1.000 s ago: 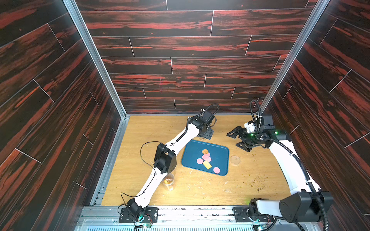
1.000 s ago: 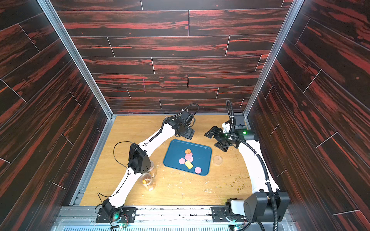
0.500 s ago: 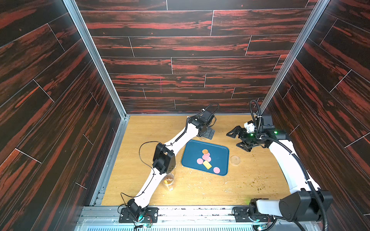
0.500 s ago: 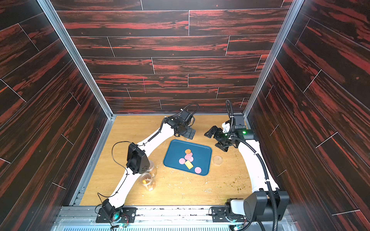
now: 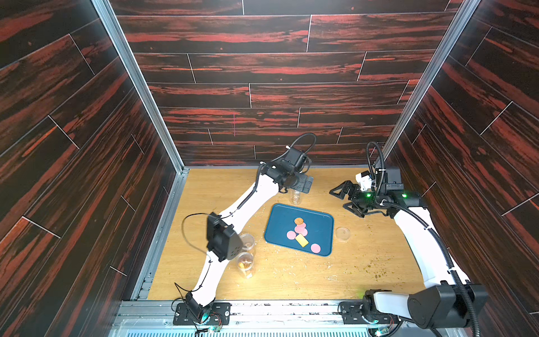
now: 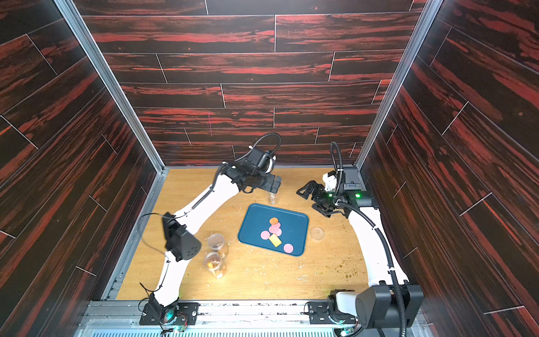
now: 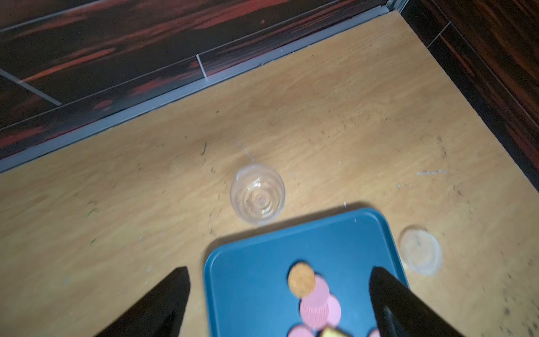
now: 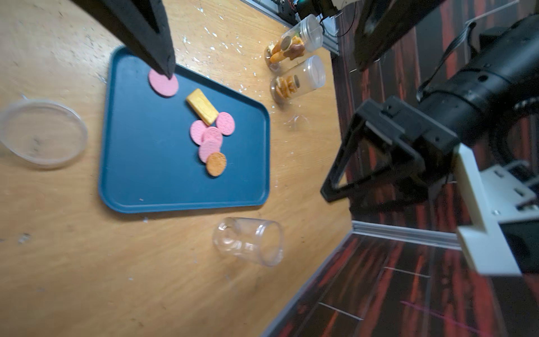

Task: Pour the cookies out of the jar
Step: Place the jar at the center of the board, then pick up the jar from the center of the board.

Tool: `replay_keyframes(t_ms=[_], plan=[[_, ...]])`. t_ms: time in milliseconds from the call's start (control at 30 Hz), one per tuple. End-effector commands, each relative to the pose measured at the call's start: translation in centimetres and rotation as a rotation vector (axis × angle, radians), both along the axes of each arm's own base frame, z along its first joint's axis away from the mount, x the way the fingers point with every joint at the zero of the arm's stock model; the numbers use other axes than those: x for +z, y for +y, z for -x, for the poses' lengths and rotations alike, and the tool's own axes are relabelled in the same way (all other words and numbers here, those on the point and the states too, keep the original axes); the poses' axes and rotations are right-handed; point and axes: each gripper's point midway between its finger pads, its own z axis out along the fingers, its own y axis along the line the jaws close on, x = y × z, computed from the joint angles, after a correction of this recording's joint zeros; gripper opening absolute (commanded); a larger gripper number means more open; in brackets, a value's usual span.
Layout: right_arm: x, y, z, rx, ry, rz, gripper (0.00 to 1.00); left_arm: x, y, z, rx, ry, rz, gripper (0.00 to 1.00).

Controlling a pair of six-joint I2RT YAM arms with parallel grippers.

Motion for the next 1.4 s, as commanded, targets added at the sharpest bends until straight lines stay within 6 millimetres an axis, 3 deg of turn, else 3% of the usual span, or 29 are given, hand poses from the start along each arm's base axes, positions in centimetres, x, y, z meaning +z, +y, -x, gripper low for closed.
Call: replay_keyframes(t_ms=[0, 100, 133, 233, 300, 433, 600, 833, 1367], plan=[[1.0, 0.7, 0.5, 0.056, -0.027, -0.011, 0.97, 4.1, 3.9, 1.7, 0.095, -0.039, 0.049, 1.00], [0.9, 1.7, 1.3, 0.113, -0.015, 0.072, 0.95, 4.9, 7.9, 3.1, 0.196, -0.043, 0.133, 1.00], [0.6, 2.2, 1.6, 0.133, -0.011, 0.120, 0.95, 5.9, 9.8, 3.8, 0.244, -0.069, 0.175, 1.00], [-0.6, 3.5, 2.6, 0.179, 0.002, 0.226, 0.95, 5.6, 15.5, 6.5, 0.386, -0.094, 0.202, 1.00], [-1.5, 4.2, 3.0, 0.191, 0.025, 0.223, 0.95, 4.6, 18.2, 8.9, 0.426, -0.073, 0.152, 1.00], [-2.1, 5.4, 2.4, 0.192, 0.031, 0.190, 0.95, -0.3, 21.1, 14.5, 0.471, 0.117, 0.055, 1.00], [-2.0, 7.9, 1.7, 0.234, 0.017, 0.203, 0.95, -6.2, 21.1, 17.9, 0.520, 0.291, 0.103, 0.97], [-2.6, 10.4, 1.8, 0.288, 0.033, 0.212, 0.95, -10.3, 20.6, 19.7, 0.508, 0.482, -0.017, 0.92], [-3.3, 10.6, 2.8, 0.292, 0.033, 0.195, 0.95, -13.8, 19.6, 18.9, 0.478, 0.543, -0.127, 0.87]])
